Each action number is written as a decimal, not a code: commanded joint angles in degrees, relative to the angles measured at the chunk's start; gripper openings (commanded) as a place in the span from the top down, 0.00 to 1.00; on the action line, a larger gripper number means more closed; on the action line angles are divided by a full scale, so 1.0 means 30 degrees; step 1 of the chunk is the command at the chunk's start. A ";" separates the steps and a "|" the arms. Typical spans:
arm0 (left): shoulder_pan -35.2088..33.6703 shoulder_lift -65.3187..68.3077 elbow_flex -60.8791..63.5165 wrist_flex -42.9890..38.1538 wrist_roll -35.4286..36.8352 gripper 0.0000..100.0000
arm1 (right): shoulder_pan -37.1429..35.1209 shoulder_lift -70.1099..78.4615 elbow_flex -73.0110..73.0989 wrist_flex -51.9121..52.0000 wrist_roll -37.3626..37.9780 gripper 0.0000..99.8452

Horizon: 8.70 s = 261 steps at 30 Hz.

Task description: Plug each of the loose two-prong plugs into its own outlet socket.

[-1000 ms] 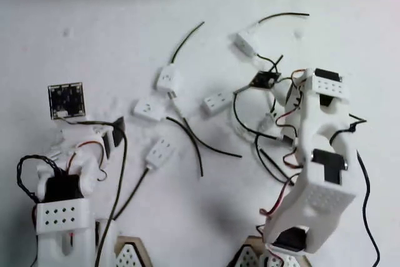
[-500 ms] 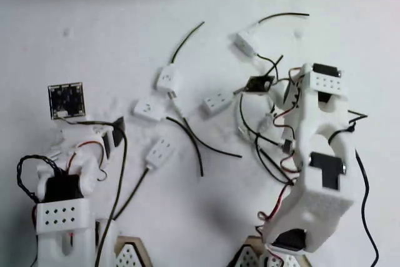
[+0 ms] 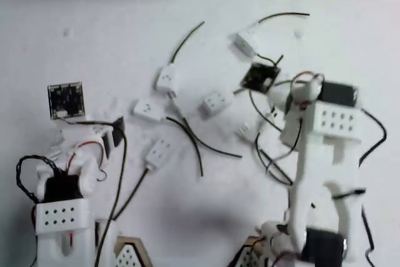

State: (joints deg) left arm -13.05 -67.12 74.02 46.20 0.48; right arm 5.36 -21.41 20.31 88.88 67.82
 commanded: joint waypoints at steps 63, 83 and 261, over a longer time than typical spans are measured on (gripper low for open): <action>-0.0132 -0.0337 -0.0088 -0.0410 -0.0205 0.72 | -0.8777 0.8718 0.0850 -0.3590 -0.9553 0.98; -0.0103 -0.0396 -0.0586 -0.0234 -0.0205 0.72 | -1.3553 -0.6930 0.0908 -0.0689 -1.4799 0.98; -0.0015 -1.2264 0.2960 0.0879 0.0469 0.98 | -1.6337 0.0659 1.5560 -3.0374 -1.6967 0.98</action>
State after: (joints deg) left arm -12.88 -103.52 83.08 49.89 1.36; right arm -44.31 -19.38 67.87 -1.85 16.31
